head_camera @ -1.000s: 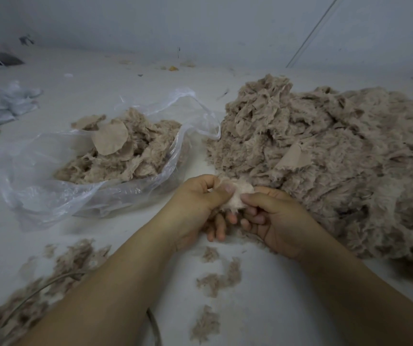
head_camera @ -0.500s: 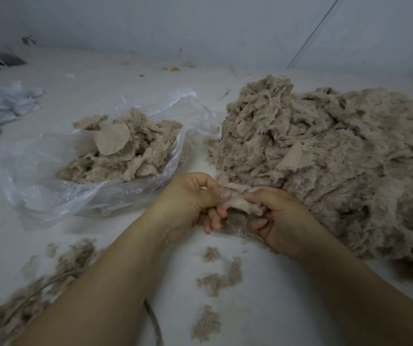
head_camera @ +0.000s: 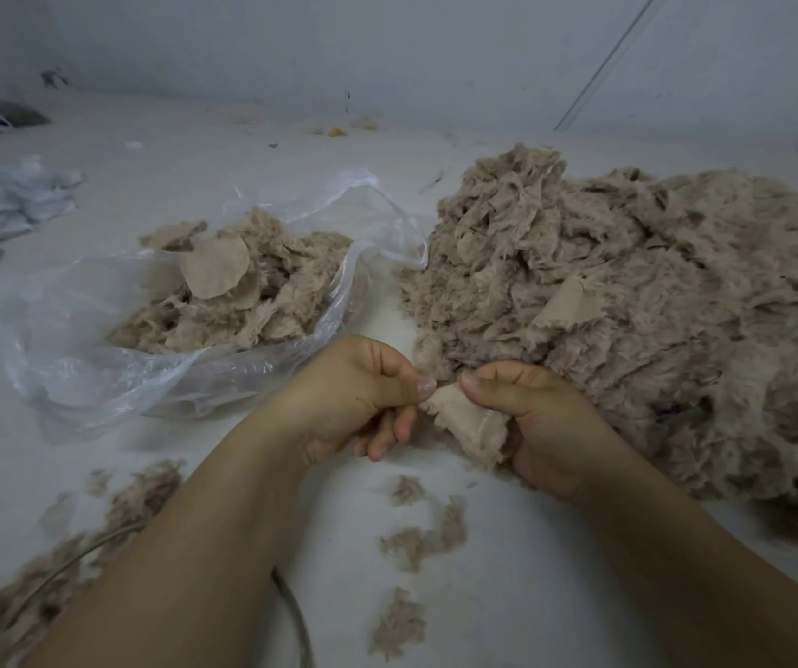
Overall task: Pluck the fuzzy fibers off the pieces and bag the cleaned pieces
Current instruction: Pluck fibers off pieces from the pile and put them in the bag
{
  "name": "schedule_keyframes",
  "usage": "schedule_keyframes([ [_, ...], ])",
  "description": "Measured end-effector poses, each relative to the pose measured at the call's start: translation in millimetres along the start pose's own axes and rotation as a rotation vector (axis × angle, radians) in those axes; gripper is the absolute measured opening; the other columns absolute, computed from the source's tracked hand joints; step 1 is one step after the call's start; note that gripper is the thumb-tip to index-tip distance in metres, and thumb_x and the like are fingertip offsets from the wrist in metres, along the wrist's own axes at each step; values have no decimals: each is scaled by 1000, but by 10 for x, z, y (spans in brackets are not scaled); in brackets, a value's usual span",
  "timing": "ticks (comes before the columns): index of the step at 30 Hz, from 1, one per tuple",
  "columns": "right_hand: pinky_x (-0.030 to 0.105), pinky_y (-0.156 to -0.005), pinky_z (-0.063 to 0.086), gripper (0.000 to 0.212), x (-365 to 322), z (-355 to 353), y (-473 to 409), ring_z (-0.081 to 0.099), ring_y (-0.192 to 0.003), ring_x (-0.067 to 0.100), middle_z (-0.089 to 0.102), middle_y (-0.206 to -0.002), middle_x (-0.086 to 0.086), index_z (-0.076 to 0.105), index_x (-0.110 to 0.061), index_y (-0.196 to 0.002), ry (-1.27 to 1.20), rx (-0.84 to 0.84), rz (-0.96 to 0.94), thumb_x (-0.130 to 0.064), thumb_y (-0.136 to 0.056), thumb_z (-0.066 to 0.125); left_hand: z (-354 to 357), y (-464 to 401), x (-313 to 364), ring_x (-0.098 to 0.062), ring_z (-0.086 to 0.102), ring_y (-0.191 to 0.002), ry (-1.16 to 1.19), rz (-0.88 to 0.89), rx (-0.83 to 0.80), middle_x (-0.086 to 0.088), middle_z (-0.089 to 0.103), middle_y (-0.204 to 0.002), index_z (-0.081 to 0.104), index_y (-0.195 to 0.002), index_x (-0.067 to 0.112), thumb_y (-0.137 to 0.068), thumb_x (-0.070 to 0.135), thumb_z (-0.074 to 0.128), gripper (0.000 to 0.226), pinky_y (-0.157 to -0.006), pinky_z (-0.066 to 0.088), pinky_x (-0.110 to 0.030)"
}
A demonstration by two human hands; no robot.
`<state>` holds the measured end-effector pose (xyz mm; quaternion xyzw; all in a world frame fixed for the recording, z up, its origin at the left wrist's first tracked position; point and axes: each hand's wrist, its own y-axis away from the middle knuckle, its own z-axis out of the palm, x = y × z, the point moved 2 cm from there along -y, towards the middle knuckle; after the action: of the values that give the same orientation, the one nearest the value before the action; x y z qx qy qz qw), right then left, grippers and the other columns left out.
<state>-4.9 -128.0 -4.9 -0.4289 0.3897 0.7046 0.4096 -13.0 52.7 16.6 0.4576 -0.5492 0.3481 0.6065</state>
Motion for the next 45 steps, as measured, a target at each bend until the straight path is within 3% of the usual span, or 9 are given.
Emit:
schedule_keyframes([
  [6,18,-38,42,21,-12,27,18,52,-38,12,59,-50,8,59,0,-72,14,15,11,-20,-74,65,-11,10,10,-14,42,-23,40,-35,-31,-13,53,-44,66,-62,5,-74,21,69,20,-28,26,-12],
  [25,22,-46,48,14,-10,-15,24,58,-46,18,63,-59,11,66,-9,-62,-93,118,22,-20,-71,67,-178,88,60,-14,41,-23,57,2,-56,-14,52,-43,66,-65,-2,-74,15,73,21,-29,29,-12],
  [28,24,-49,52,16,15,39,38,61,-51,19,65,-65,14,70,-8,-67,-51,114,-12,-23,-72,68,-140,107,79,-17,51,-32,-8,43,-168,-18,60,-53,74,-75,1,-74,5,75,4,-33,37,-16],
  [31,27,-55,57,20,6,48,42,68,-60,21,71,-74,17,70,-1,-79,-93,113,-12,-21,-78,67,-44,144,91,-27,59,-55,-177,22,-400,-24,65,-76,79,-90,8,-72,3,76,19,-44,49,-22],
  [33,28,-57,59,20,-10,40,44,70,-62,22,72,-77,17,73,-3,-78,-86,106,-1,-22,-76,68,-42,176,110,-30,57,-66,-240,20,-446,-19,67,-82,79,-81,10,-72,14,78,10,-54,51,-27],
  [36,30,-59,60,22,-14,51,48,70,-64,24,73,-80,19,76,-3,-80,-76,105,-1,-23,-75,68,-47,170,109,-33,57,-66,-317,22,-370,-18,67,-70,74,-60,15,-76,31,75,23,-66,49,-37],
  [39,31,-61,60,25,-17,55,53,70,-67,25,73,-82,21,76,-2,-83,-80,112,-8,-25,-76,68,38,143,96,-18,55,-46,-309,-51,-250,-15,65,-60,69,-64,6,-80,40,76,38,-47,46,-24],
  [42,33,-63,59,31,-23,54,53,69,-69,27,72,-86,24,75,1,-89,-56,105,-13,-27,-78,67,181,72,27,-16,46,-37,-269,-165,-122,-10,63,-54,67,-64,8,-75,55,70,49,-37,33,-19],
  [45,30,-58,59,28,-23,50,57,68,-66,27,71,-82,24,73,1,-86,-69,100,-32,-25,-79,65,286,16,-41,-13,42,-30,-222,-172,-63,-8,58,-45,65,-58,5,-87,31,71,40,-33,30,-16],
])
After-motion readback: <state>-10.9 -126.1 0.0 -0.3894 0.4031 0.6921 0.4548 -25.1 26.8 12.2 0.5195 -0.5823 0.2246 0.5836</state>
